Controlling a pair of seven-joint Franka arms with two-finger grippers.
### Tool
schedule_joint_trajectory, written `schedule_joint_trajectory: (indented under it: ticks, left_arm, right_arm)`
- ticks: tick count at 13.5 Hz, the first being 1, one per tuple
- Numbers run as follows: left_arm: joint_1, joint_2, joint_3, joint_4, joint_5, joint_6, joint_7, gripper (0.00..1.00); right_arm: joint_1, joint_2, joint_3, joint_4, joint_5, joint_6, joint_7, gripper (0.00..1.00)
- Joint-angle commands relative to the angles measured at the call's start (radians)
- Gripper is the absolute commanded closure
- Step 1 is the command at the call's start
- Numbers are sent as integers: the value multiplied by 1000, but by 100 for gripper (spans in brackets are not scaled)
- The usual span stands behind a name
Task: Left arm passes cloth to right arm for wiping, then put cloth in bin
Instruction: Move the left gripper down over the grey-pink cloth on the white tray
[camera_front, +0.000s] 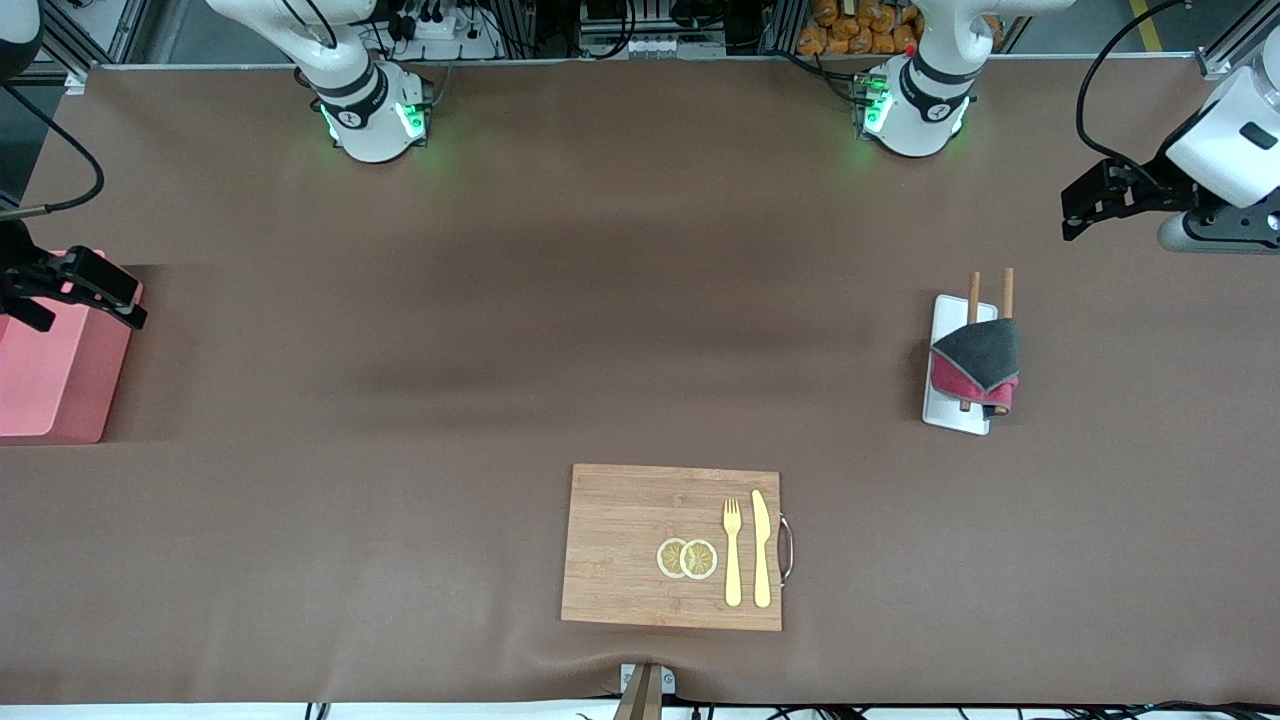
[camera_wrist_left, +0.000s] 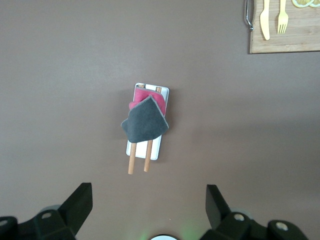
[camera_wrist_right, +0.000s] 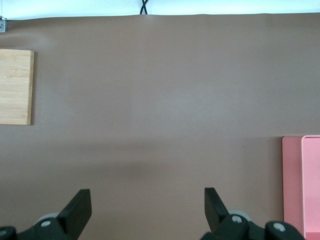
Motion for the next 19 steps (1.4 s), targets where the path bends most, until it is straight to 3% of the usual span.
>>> schedule_joint_trajectory:
  ticks: [1,6,11,13,19]
  left_arm:
    - [4,-1,-1,5,-15,-30,14,0]
    - [0,47,-1,11,-6,-30,1,0]
    - [-14,201,-8,-4,-27,-29,34,0]
    - [-19,295,-13,2,-49,32,81,0]
    - [3,491,-37,3,-49,184,688,0]
  right_arm:
    - [-12,9,8,24,5,-13,5,0]
    - [-7,9,8,24,3,-14,2,0]
    - [-7,9,8,24,3,-14,2,0]
    - [-6,9,8,24,3,-14,4,0]
    - [-10,9,8,24,3,-16,-1,0]
